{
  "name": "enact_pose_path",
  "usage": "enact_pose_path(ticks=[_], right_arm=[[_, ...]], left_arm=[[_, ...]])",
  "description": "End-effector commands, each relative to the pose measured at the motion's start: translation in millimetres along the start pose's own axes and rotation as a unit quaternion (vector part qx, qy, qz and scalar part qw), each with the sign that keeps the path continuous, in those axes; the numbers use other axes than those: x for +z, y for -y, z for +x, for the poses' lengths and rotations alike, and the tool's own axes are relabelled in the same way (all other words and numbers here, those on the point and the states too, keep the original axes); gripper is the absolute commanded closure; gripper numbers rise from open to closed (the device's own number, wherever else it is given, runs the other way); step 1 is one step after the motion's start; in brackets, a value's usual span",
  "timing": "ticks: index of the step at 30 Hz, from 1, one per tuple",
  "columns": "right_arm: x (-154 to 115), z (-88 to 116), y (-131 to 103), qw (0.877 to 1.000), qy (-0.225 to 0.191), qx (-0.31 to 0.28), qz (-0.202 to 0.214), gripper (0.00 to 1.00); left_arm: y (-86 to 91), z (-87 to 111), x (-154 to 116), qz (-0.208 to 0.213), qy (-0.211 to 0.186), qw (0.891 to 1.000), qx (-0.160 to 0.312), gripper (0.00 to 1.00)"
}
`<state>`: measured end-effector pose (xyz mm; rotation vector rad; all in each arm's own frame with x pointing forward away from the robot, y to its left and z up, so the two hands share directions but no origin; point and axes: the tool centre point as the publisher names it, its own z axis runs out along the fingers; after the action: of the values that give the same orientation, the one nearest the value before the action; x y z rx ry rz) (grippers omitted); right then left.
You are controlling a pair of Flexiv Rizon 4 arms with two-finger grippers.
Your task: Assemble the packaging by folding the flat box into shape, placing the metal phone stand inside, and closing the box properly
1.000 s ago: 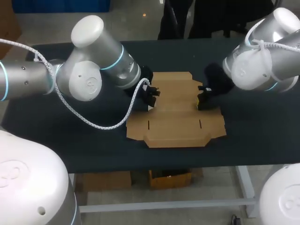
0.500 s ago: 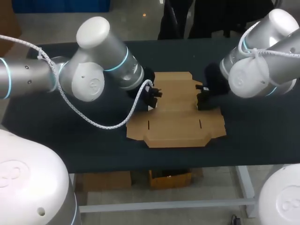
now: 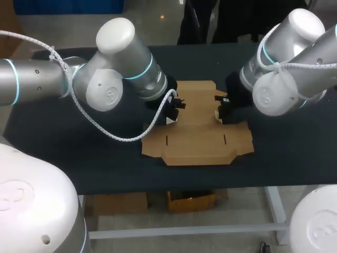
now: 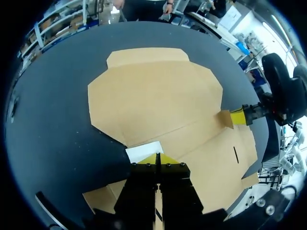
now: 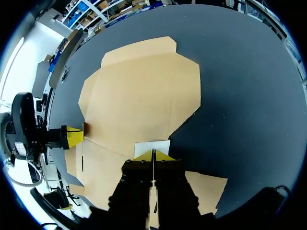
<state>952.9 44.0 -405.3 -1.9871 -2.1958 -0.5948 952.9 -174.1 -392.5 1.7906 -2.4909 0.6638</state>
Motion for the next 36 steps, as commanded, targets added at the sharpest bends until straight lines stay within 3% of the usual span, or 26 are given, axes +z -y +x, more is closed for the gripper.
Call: enact_pose_path(ticks=[1,36], right_arm=[[3,4,1,1.0,0.027,0.001,-0.004,1.0],[20,5,-1,0.998,0.057,0.015,0.011,1.0]], left_arm=[[3.7,0.0,1,0.002,0.027,1.0,-0.006,1.0],[6.6,-9.1,21,-0.013,0.045,0.999,-0.027,1.0]])
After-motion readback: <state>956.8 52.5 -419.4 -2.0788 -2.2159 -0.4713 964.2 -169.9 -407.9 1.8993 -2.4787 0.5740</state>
